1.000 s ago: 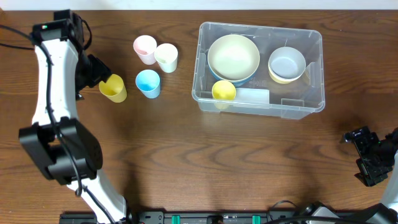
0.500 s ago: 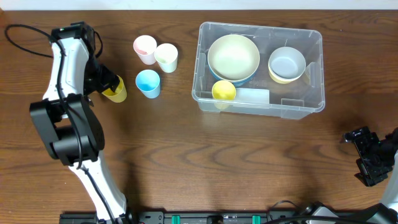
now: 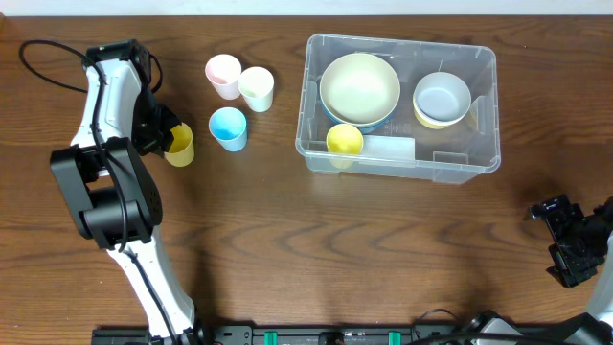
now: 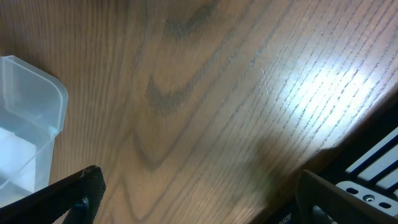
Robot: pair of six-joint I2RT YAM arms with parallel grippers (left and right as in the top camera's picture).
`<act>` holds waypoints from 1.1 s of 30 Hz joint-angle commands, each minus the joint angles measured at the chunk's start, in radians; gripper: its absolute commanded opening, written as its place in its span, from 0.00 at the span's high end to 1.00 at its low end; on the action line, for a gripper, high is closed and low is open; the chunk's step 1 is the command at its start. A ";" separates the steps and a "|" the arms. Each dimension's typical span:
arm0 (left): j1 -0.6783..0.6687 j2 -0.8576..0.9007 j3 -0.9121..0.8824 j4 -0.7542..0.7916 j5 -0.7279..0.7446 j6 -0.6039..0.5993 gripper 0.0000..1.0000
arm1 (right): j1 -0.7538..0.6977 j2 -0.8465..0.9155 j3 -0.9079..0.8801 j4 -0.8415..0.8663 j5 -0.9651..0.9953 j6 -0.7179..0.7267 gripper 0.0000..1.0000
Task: Pack container
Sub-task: 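Grasp the second yellow cup rim with the left gripper, then lift the second yellow cup and carry it over the first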
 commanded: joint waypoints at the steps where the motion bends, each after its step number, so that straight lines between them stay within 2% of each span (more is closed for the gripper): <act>1: 0.002 -0.006 0.003 -0.016 -0.016 0.015 0.94 | -0.008 -0.012 0.000 0.002 -0.006 0.014 0.01; 8: 0.002 -0.148 0.077 -0.052 0.027 0.034 0.94 | -0.008 -0.012 0.000 0.002 -0.006 0.014 0.01; 15: -0.034 -0.449 0.109 -0.007 0.255 0.052 0.94 | -0.008 -0.012 0.000 0.002 -0.006 0.014 0.01; 19: -0.166 -0.619 0.109 0.047 0.268 0.102 0.94 | -0.008 -0.012 0.000 0.002 -0.006 0.014 0.01; 23: -0.371 -0.708 0.109 0.102 0.237 0.145 0.94 | -0.008 -0.012 0.000 0.003 -0.006 0.014 0.01; 27: -0.553 -0.689 0.107 0.133 0.167 0.144 0.94 | -0.008 -0.012 0.000 0.002 -0.006 0.014 0.01; 33: -0.702 -0.555 0.107 0.154 0.163 0.143 0.94 | -0.008 -0.012 0.000 0.002 -0.006 0.014 0.01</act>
